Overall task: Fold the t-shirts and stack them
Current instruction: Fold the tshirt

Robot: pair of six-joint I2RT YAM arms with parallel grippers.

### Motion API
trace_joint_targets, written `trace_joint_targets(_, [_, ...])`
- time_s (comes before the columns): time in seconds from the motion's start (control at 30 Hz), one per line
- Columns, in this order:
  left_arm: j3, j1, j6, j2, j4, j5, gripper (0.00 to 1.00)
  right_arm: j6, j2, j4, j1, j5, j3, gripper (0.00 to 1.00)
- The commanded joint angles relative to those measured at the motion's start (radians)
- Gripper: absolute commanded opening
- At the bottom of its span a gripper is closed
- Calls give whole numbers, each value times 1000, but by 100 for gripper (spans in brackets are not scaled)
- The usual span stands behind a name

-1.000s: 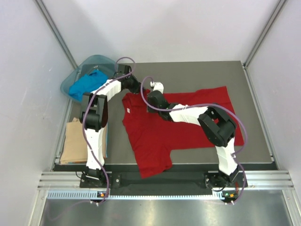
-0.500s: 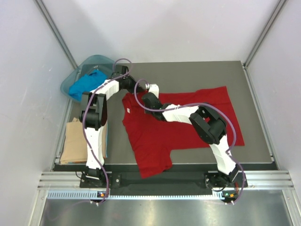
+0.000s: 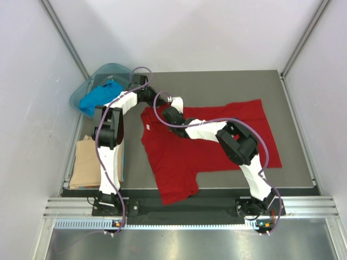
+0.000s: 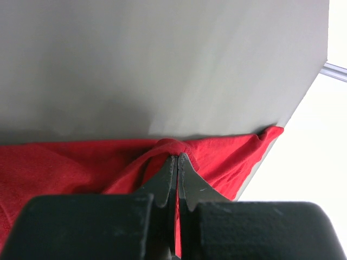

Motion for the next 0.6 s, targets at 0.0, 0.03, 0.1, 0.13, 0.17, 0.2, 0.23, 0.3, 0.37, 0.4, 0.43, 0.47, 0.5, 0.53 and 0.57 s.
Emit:
trace_joint_targets(0.0, [33,3,-3,4,30,9,0,-13,-5,-20,17,40,36,0])
trace_joint_targets(0.03, [31,3,-6,2,24,10,0,-19,-24,-21,15,46,32,0])
trace_joint_targets(0.1, [33,3,-6,-7,8,6,0,-35,-50,-4,15,48,6,0])
trace_joint_targets(0.13, [33,3,-2,-13,-4,-2,0,-41,-85,3,15,48,-7,0])
trace_joint_targets(0.17, [34,3,4,-19,-33,-17,0,-48,-105,25,15,48,-21,0])
trace_joint_targets(0.2, [34,3,23,-36,-50,-27,0,-59,-125,29,14,48,-53,0])
trace_joint_targets(0.23, [33,3,30,-45,-65,-37,0,-64,-168,40,14,44,-70,0])
trace_joint_targets(0.3, [16,3,55,-83,-96,-70,0,-76,-209,72,11,33,-119,0])
trace_joint_targets(0.37, [-30,3,64,-131,-93,-77,0,-85,-268,94,10,8,-177,0])
trace_joint_targets(0.4, [-47,3,69,-148,-84,-77,0,-87,-288,100,12,-4,-198,0])
trace_joint_targets(0.43, [-67,0,73,-166,-84,-79,0,-94,-335,114,10,-33,-226,0])
trace_joint_targets(0.47, [-110,-5,75,-209,-82,-83,0,-108,-360,150,10,-50,-284,0])
trace_joint_targets(0.5, [-133,-8,84,-232,-73,-100,0,-113,-384,167,10,-61,-313,0])
trace_joint_targets(0.53, [-153,-17,92,-255,-75,-109,0,-116,-433,180,10,-78,-338,0])
trace_joint_targets(0.57, [-171,-21,99,-277,-81,-122,0,-117,-456,190,10,-76,-361,0])
